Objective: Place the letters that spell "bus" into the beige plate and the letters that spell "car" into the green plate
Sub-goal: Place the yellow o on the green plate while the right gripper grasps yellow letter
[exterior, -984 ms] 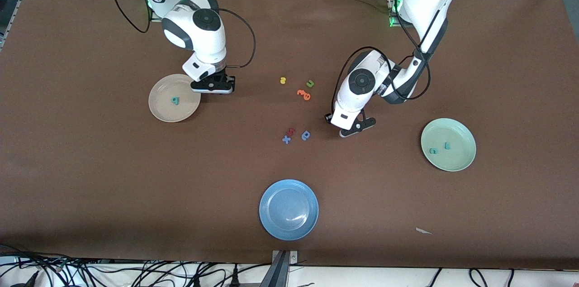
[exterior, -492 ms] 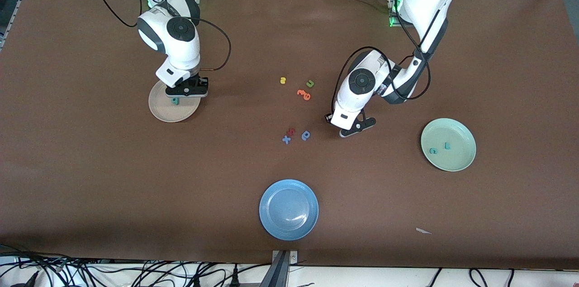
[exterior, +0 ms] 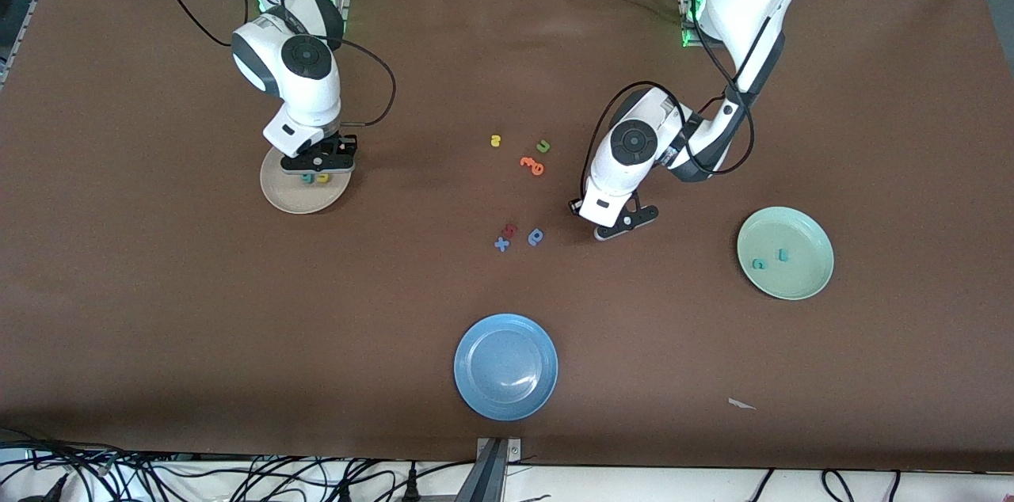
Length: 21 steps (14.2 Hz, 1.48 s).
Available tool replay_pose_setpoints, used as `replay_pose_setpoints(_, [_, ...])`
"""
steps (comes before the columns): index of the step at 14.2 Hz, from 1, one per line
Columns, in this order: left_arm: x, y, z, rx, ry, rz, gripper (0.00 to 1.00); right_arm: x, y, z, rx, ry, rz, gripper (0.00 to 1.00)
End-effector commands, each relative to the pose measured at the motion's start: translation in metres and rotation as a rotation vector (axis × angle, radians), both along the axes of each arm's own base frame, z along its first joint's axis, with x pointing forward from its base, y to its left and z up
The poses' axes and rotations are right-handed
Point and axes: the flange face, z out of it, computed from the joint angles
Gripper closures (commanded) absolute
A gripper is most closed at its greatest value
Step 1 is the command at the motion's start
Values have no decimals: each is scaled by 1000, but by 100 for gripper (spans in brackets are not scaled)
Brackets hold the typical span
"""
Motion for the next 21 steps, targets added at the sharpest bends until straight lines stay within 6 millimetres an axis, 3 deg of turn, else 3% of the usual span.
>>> replay_pose_setpoints(1, [4, 6, -1, 23, -11, -21, 81, -6, 1, 4, 17, 17, -23, 32])
replay_pose_setpoints(3, [15, 14, 9, 39, -3, -54, 82, -12, 19, 7, 67, 35, -60, 29])
replay_pose_setpoints(6, [53, 55, 34, 89, 86, -149, 82, -27, 63, 11, 150, 61, -123, 29])
replay_pose_setpoints(10, [99, 146, 64, 76, 156, -295, 82, -45, 121, 4, 236, 43, -210, 29])
replay_pose_setpoints(12, [111, 198, 66, 50, 181, -384, 82, -66, 155, -4, 263, 51, -234, 28])
replay_pose_setpoints(17, [126, 308, 73, 12, 173, -408, 78, -81, 226, 5, 327, 40, -283, 26])
replay_pose_setpoints(19, [127, 336, 78, 27, 167, -426, 74, -79, 248, 1, 343, 43, -305, 25])
replay_pose_setpoints(20, [126, 343, 76, 32, 173, -448, 63, -73, 260, -3, 346, 30, -316, 25])
replay_pose_setpoints(21, [125, 346, 75, 41, 178, -483, 24, -70, 272, -8, 352, 21, -330, 25])
